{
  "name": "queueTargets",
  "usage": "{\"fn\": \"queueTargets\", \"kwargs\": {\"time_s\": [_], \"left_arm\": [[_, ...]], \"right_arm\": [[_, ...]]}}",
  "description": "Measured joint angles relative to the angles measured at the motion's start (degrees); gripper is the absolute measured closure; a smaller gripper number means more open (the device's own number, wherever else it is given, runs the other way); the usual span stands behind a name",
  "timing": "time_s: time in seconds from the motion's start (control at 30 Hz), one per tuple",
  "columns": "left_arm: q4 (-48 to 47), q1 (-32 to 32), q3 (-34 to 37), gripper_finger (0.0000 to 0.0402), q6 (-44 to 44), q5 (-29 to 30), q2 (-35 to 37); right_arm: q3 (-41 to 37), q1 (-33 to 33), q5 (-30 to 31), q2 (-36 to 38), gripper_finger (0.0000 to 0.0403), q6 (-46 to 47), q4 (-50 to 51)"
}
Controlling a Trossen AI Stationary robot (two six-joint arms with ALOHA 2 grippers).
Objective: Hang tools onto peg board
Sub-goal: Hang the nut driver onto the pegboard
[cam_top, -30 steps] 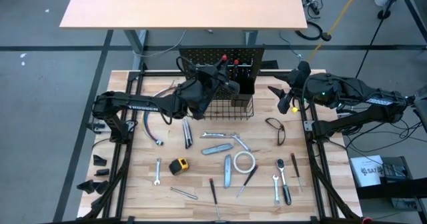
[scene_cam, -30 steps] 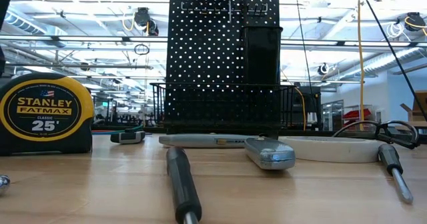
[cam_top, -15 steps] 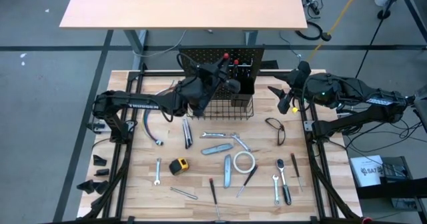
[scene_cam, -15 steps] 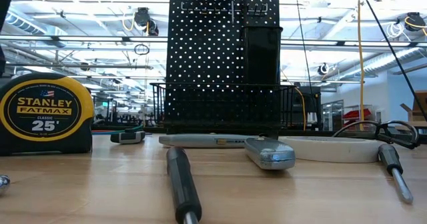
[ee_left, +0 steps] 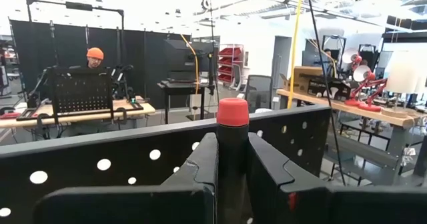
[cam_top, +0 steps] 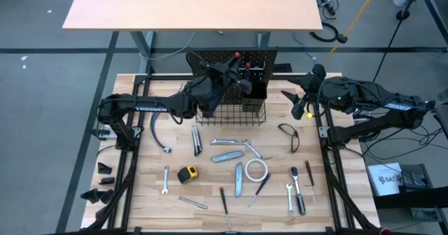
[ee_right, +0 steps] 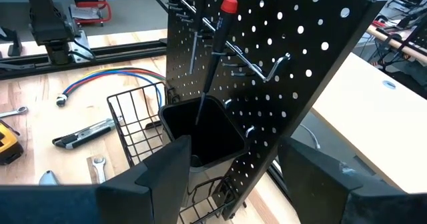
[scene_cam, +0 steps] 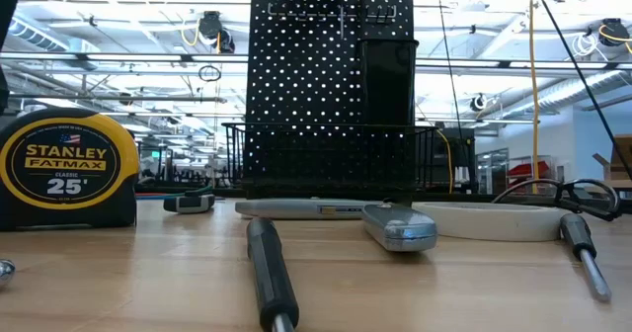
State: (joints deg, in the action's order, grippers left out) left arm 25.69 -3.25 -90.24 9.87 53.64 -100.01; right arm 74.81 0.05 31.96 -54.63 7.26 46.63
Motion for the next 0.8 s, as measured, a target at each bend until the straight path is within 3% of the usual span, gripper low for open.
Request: {"fn": "queueTargets", "kwargs": {"time_s": [0.4,0.63,0.8], "left_arm": [[-1.74,-0.7,0.0,0.0359,0.13,-2.16,-1.66],[-1.79,-0.79,0.0,0.0275,2.49,-2.64,-1.7],[-1.74,-0.77,0.0,0.0253,4.44,-2.57,-1.7]], "right_arm": [[0.0,0.0,-0.07,0.0,0.0181,-0.04,0.0],[0.0,0.02,-0.32,-0.02,0.0181,-0.04,0.0],[0.0,0.02,-0.32,0.0,0.0181,-0.1,0.0]]}}
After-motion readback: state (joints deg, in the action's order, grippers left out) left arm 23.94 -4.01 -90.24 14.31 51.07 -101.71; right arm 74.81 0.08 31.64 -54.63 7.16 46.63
